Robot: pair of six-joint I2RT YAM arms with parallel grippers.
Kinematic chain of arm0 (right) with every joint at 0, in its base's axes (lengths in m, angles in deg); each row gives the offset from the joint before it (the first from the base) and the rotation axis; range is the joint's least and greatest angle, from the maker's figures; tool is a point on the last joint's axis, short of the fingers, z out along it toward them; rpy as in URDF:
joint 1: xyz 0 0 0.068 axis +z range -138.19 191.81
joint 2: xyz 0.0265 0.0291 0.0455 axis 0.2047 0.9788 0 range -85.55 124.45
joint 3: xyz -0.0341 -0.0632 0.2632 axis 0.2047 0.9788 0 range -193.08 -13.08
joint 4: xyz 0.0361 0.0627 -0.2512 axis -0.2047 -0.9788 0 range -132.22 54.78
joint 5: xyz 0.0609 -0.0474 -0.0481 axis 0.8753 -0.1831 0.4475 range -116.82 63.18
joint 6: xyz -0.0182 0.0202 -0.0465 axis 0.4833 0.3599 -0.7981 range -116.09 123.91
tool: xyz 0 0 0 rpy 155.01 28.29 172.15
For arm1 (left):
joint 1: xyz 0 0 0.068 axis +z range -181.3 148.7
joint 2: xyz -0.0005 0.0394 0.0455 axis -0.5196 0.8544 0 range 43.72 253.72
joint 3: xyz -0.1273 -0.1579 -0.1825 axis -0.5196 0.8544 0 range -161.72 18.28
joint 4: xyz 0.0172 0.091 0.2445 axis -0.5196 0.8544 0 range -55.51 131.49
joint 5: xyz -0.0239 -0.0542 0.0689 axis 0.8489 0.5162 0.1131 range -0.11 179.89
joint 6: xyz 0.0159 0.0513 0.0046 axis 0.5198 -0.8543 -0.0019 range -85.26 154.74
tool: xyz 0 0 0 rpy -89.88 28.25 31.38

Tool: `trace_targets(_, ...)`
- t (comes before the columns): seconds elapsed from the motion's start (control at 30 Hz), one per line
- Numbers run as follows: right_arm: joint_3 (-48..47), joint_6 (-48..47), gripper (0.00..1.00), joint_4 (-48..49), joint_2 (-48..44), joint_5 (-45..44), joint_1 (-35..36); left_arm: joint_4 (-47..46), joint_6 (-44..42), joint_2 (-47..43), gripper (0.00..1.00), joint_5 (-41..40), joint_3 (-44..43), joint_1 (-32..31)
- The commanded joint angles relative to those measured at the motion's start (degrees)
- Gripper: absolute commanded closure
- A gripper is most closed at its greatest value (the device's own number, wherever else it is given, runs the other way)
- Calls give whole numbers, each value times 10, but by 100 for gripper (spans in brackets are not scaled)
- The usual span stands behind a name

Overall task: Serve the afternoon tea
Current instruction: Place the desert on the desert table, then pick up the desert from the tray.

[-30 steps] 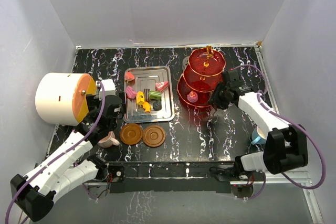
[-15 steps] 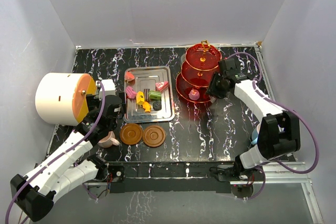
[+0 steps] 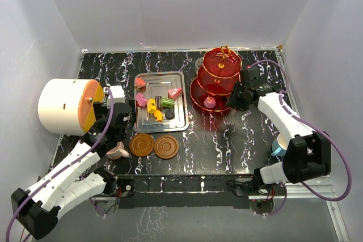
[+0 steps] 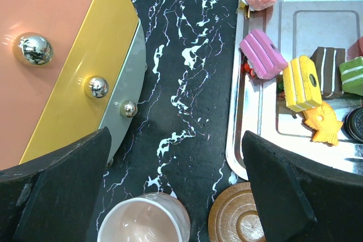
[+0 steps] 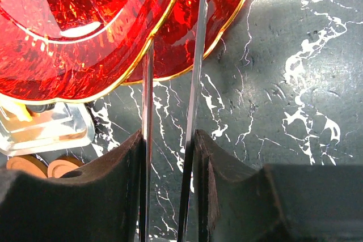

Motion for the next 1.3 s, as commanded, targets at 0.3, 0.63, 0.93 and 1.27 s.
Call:
trace_targets(0.3,-16,3,61,14,-6,-8,-4,-1,-1,-9,1,-5,1,2)
trace_targets(0.63,-15,17,58,-52,-64,23,-5,-3,-2,-12,1,0,1,2)
trace_targets(0.93,-25,16,58,-149,-134,27,-5,0,-2,-22,1,0,1,2)
trace_targets(1.27,-35,8,60,-173,-182,249,-1,-7,-3,-19,1,-1,2,2)
